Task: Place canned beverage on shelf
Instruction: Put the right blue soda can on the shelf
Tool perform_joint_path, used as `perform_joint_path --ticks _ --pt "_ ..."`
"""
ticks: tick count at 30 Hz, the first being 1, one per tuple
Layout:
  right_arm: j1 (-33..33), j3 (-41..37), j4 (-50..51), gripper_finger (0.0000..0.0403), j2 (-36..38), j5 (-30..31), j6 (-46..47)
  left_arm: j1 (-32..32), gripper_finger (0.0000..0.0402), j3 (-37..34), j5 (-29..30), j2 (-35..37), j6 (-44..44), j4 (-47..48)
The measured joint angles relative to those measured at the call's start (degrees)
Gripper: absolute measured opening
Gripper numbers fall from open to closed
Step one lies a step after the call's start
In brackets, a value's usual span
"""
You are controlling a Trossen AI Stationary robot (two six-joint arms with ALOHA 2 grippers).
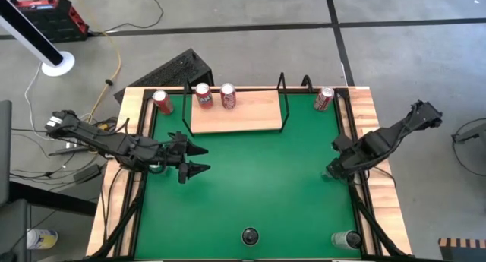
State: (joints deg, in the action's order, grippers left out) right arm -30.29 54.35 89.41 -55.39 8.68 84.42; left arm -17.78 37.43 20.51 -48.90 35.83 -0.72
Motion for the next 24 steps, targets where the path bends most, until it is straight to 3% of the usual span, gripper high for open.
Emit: perform_joint_path --ticks 24 --pt "-0.8 -0.2 -2.5 0.0275 1.7 3.5 5.2 0.7 0.0357 0.0 -2.2 0.0 0.8 -0.1"
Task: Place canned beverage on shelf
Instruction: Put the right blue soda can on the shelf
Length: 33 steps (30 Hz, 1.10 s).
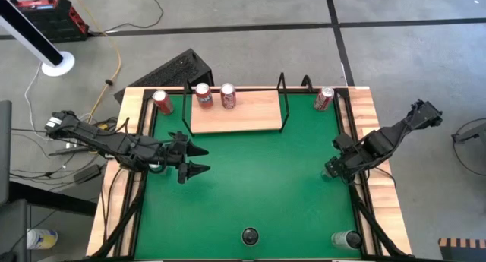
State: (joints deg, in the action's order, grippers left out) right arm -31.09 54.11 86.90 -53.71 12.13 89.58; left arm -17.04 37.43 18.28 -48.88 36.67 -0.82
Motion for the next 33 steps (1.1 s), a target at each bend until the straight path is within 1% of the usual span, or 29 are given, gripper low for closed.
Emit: perform_joint_path --ticks 5,8,18,21,28,33 --pt "0.0 0.0 -0.4 0.0275 0.0 1.2 -1.6 0.0 0.0357 0.0 0.0 0.0 -0.3 0.0" --pt "0.0 0.0 -0.8 0.0275 0.2 1.1 -2.8 0.0 0.0357 0.0 0.0 0.0 -0.9 0.0" --pt "0.0 0.0 -0.8 0.0278 0.2 0.4 -2.9 0.0 0.0357 0.0 0.0 0.0 -1.5 0.0" --pt "0.0 0.0 -0.8 0.0295 0.2 0.3 -2.9 0.0 0.0357 0.0 0.0 0.0 -1.5 0.0" --pt "0.0 0.0 0.1 0.0356 0.1 0.5 -2.5 0.0 0.0357 0.0 0.0 0.0 -2.6 0.0" --pt "0.0 -1.4 -1.3 0.0367 -0.3 0.1 -1.1 0.0 0.0357 0.0 -0.2 0.0 -2.5 0.0"
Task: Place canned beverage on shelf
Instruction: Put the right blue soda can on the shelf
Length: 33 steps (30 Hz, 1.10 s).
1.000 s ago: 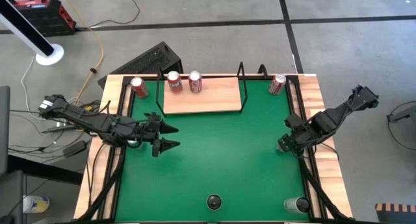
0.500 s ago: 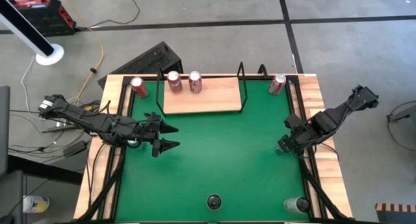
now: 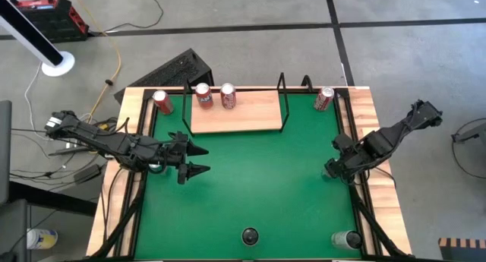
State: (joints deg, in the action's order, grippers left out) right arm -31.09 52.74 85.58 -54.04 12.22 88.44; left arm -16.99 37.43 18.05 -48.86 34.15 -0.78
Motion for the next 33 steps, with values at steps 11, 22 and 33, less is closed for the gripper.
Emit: perform_joint_path --ticks 11,22,33 --pt "-0.7 -4.2 -3.8 0.0362 -3.3 -3.1 2.2 0.0 0.0357 0.0 -1.3 0.0 0.4 0.0" --pt "-4.7 -4.2 -4.7 0.0345 -4.2 -3.1 9.0 0.0 0.0357 0.0 -1.3 0.0 0.4 0.2" --pt "-5.7 -4.0 -4.6 0.0256 -4.1 -2.4 10.2 0.0 0.0357 0.0 -1.3 0.0 0.4 0.3"
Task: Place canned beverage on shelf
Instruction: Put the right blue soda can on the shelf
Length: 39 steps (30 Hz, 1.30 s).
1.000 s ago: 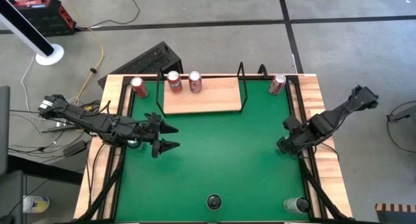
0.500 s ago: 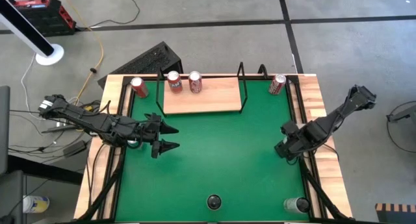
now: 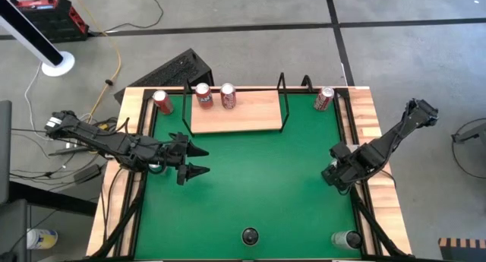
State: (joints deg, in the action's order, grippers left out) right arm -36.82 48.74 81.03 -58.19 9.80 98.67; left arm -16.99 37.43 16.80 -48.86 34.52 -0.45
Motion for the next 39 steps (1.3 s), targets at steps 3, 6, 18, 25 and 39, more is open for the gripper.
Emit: perform_joint_path --ticks 3,6,18,25,39 --pt "0.1 0.6 -0.1 0.0256 0.0 0.8 -0.1 0.0 0.0357 0.0 0.0 0.0 0.0 0.0" --pt "0.6 1.5 0.4 0.0256 0.0 0.8 -0.1 0.0 0.0357 0.0 0.0 0.0 0.0 0.0" --pt "3.7 12.4 0.4 0.0256 -4.9 5.8 -2.5 0.0 0.0357 0.0 -2.1 0.0 -3.4 0.1" --pt "9.6 23.5 0.4 0.0256 -15.2 5.9 -11.6 0.0 0.0357 0.0 -5.8 0.0 -6.9 0.5" --pt "21.4 53.5 -0.4 0.0256 -36.7 9.8 -36.7 0.0 0.0357 0.0 -10.4 0.0 -7.4 4.4"
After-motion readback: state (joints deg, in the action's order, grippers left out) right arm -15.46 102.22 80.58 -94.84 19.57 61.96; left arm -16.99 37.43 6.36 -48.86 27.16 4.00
